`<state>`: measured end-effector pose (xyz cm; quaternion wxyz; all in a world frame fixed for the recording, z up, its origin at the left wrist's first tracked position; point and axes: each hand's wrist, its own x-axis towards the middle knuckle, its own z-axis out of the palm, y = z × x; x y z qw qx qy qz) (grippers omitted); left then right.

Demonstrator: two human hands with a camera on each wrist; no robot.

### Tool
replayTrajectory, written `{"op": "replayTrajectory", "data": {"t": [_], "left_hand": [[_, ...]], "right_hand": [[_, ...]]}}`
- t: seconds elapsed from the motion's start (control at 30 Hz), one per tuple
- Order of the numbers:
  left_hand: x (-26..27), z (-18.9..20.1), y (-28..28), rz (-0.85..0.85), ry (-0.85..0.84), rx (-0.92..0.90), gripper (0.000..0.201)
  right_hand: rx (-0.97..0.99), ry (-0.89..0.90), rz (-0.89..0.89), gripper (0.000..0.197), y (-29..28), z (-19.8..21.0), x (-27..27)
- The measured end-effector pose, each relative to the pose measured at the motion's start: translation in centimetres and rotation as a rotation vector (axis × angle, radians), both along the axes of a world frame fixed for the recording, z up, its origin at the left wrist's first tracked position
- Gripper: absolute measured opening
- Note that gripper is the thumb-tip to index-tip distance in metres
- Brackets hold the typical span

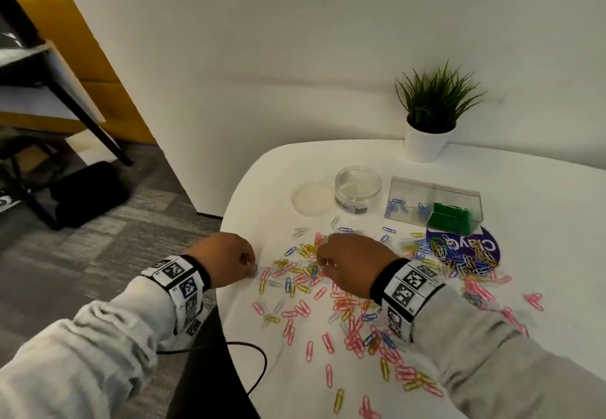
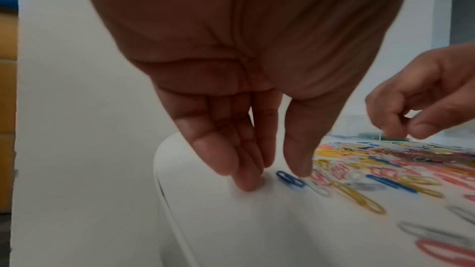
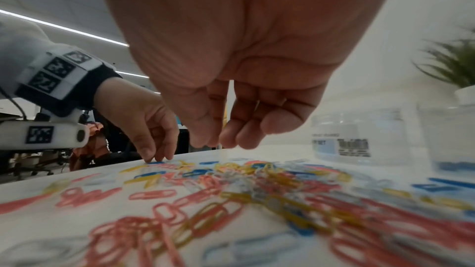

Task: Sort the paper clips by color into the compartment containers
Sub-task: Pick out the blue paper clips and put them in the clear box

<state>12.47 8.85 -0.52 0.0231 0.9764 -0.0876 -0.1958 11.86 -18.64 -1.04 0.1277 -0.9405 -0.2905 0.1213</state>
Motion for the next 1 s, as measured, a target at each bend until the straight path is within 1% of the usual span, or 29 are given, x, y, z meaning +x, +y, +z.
{"op": "replayTrajectory", "data": {"t": [0.03, 0.1, 0.17, 0.27, 0.37, 0.5, 0.6, 0.63, 0.67, 0.73, 0.77, 0.83, 0.9, 0.93, 1.0], "left_hand": [[-0.2, -0.3, -0.1, 0.009, -0.024, -0.007, 0.022], [-0.6, -0.9, -0.3, 0.006, -0.059, -0.005, 0.020], [-0.9, -1.4, -0.4, 0.009, -0.065, -0.019, 0.019], [-1.1, -2.0, -0.4, 0.040, -0.054, -0.069, 0.017], [-1.2, -2.3, -0.5, 0.037, -0.067, -0.102, 0.016], [-1.3, -2.3, -0.4, 0.074, -0.069, -0.153, 0.012], [-1.2, -2.2, -0.2, 0.147, -0.085, -0.216, 0.010], [-1.1, -2.1, -0.2, 0.167, -0.090, -0.252, 0.009], [-0.9, -2.1, -0.3, 0.190, -0.087, -0.299, 0.013], [-0.6, -2.0, -0.4, 0.305, -0.063, -0.463, 0.023], [-0.5, -2.0, -0.6, 0.378, -0.040, -0.558, 0.026], [-0.3, -1.9, -1.0, 0.461, -0.002, -0.693, 0.028], [0.3, -1.7, -1.7, 0.438, 0.004, -0.718, 0.029], [0.7, -1.6, -2.1, 0.406, -0.003, -0.706, 0.033], [1.5, -1.4, -2.8, 0.317, -0.030, -0.660, 0.037]], "right_hand": [[-0.010, 0.004, -0.002, 0.019, 0.7, -0.2, 0.2], [-0.057, 0.032, -0.010, 0.027, 1.6, -0.6, 0.4], [-0.087, 0.061, -0.018, 0.030, 1.9, -1.0, 0.5], [-0.063, 0.063, -0.014, 0.024, 1.8, -1.5, 0.5], [-0.031, 0.049, -0.013, 0.016, 1.4, -1.7, 0.5], [0.080, 0.042, -0.068, 0.009, 0.6, -1.0, 0.3], [0.232, 0.068, -0.231, 0.003, 0.1, 0.0, 0.4], [0.306, 0.085, -0.299, 0.005, 0.0, 0.3, 0.5], [0.374, 0.111, -0.350, 0.007, 0.0, 0.5, 0.6], [0.440, 0.181, -0.359, 0.005, 0.6, 0.8, 0.6], [0.422, 0.227, -0.318, 0.004, 1.2, 0.9, 0.5], [0.266, 0.274, -0.185, 0.015, 2.8, 0.7, 0.2], [0.068, 0.231, -0.078, 0.025, 4.6, 0.2, -0.2], [0.003, 0.196, -0.051, 0.027, 5.4, 0.0, -0.4], [-0.064, 0.150, -0.026, 0.027, 6.4, -0.6, -0.6]]}}
